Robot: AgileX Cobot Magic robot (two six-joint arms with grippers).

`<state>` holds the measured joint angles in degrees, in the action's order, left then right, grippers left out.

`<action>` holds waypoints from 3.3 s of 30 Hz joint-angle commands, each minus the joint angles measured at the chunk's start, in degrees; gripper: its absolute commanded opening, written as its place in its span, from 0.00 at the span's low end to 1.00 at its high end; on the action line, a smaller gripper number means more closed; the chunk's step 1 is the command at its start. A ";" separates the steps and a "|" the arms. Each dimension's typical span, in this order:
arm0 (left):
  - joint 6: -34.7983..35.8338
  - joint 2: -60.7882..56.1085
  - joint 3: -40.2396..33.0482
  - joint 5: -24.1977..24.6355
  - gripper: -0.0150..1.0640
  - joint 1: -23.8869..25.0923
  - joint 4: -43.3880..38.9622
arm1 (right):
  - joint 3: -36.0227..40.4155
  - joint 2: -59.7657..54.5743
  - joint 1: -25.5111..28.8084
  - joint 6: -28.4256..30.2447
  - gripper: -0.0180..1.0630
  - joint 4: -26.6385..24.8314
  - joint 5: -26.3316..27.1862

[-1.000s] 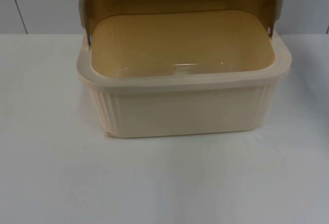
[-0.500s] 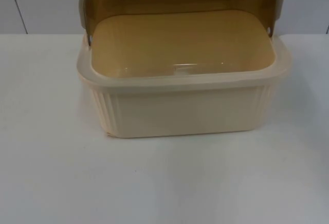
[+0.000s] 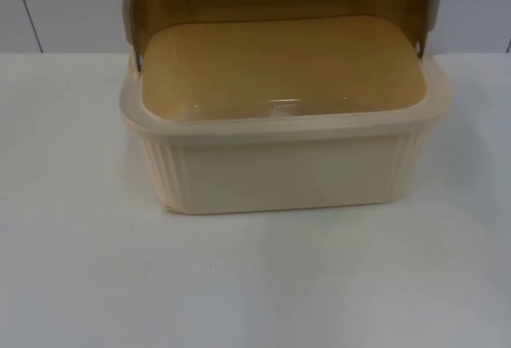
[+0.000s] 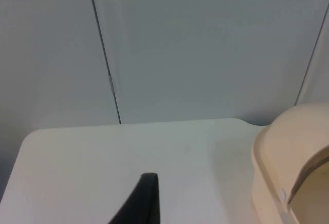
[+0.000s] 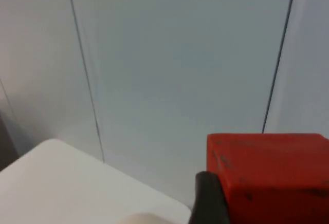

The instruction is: Open the box lid with the left hand, place the block into the box with the right hand, then close the box lid with the left hand.

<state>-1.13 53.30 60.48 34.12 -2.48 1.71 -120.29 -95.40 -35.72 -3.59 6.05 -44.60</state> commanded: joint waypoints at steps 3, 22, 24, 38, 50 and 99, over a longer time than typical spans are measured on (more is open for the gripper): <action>-0.04 -0.16 -0.23 -0.01 0.99 0.08 0.42 | 8.12 3.22 -0.30 0.58 0.02 -0.28 4.67; -0.04 -0.16 -0.23 0.15 0.99 0.08 0.56 | 50.98 22.81 -0.30 -5.01 0.02 -0.28 19.42; -0.04 -0.16 -0.23 0.04 0.99 0.08 0.56 | 55.92 24.14 -0.30 -5.15 0.02 -0.17 20.23; -0.04 -0.16 -0.23 0.04 0.99 0.08 0.56 | 67.64 16.11 -0.01 -6.28 0.02 5.66 40.22; -0.04 -0.16 -0.23 0.27 0.99 0.08 0.33 | 67.12 -0.03 2.45 -5.81 0.02 4.22 55.85; -0.04 -0.03 -0.86 0.74 0.99 0.08 -0.90 | 59.81 4.99 4.53 -1.33 0.98 -4.73 26.09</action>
<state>-1.22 53.30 59.85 35.20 -2.48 1.14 -60.00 -92.65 -31.39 -4.86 0.96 -15.33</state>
